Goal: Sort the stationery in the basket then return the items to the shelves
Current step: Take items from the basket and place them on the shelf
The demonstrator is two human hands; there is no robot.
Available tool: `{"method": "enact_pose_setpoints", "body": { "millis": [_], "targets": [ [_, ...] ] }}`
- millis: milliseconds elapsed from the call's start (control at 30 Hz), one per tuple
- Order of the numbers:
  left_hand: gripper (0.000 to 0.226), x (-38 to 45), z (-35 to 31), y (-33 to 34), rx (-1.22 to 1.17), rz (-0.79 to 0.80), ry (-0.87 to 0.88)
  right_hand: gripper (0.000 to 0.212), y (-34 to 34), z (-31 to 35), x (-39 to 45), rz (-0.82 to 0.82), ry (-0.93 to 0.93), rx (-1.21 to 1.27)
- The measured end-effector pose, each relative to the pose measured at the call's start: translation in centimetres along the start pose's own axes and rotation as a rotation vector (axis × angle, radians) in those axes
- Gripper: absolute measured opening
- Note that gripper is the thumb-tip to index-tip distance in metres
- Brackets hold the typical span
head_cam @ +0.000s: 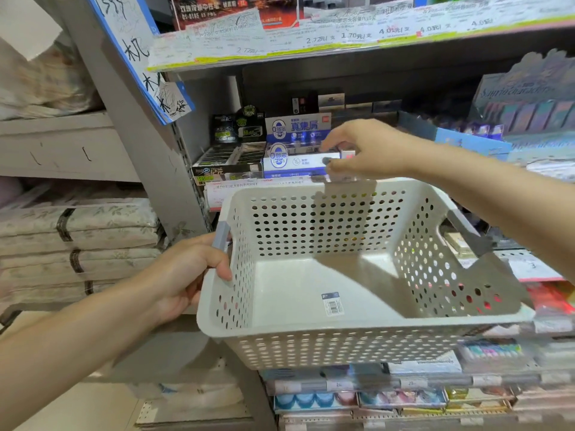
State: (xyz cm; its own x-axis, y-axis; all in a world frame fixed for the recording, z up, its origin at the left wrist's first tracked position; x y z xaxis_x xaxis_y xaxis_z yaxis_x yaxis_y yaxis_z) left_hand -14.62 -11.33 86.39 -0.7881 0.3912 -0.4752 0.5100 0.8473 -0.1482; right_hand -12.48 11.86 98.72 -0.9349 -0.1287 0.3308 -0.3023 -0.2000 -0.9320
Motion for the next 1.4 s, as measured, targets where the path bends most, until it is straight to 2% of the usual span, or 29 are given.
{"method": "enact_pose_setpoints", "body": {
  "millis": [267, 467, 633, 700, 767, 900, 1033, 1133, 1267, 1400],
  "targets": [
    [0.056, -0.9, 1.3, 0.0, 0.027, -0.031, 0.005, 0.046, 0.2, -1.4, -7.7, -0.019, 0.147, -0.085],
    [0.055, -3.3, 2.2, 2.4, 0.007, -0.070, 0.016, 0.066, 1.5, -4.2, -14.0, 0.043, 0.243, -0.025],
    [0.056, -5.5, 4.2, 4.9, -0.017, -0.105, -0.003, 0.079, 1.5, -5.8, -20.3, 0.029, 0.294, 0.082],
    [0.055, -6.4, 5.2, 6.0, -0.030, -0.134, -0.006, 0.077, 1.1, -5.8, -22.2, 0.003, 0.296, 0.166],
    [0.056, -7.1, 6.3, 7.3, -0.048, -0.154, -0.010, 0.066, 0.9, -6.1, -24.2, -0.030, 0.325, 0.253],
    [0.056, -8.0, 9.8, 9.5, -0.045, -0.163, -0.055, 0.053, 1.9, -7.4, -27.9, -0.021, 0.385, 0.342],
    [0.056, -8.1, 13.5, 11.0, -0.016, -0.142, -0.122, 0.053, 5.0, -8.5, -30.9, -0.038, 0.441, 0.442],
    [0.056, -7.3, 16.2, 12.0, 0.026, -0.104, -0.159, 0.069, 8.2, -9.4, -32.9, -0.051, 0.510, 0.515],
    [0.056, -5.3, 19.6, 12.8, 0.078, -0.064, -0.193, 0.061, 12.2, -9.8, -35.0, -0.076, 0.550, 0.521],
    [0.046, -2.4, 23.9, 13.3, 0.138, -0.023, -0.223, 0.059, 16.9, -9.9, -36.9, -0.086, 0.550, 0.491]
  ]
}}
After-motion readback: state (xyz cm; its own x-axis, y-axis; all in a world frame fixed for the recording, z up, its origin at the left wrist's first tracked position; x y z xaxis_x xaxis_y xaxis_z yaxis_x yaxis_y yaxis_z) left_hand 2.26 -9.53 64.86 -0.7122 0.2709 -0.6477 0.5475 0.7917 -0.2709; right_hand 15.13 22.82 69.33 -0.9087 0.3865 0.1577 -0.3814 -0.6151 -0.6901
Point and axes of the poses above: each hand's wrist, its own x-axis towards the middle knuckle, its own y-axis out of the palm, z = x × y, the point moved 8 cm from there along x, towards the middle knuckle, and after that the axes turned 10 degrees about -y, right-handed, at the moved point
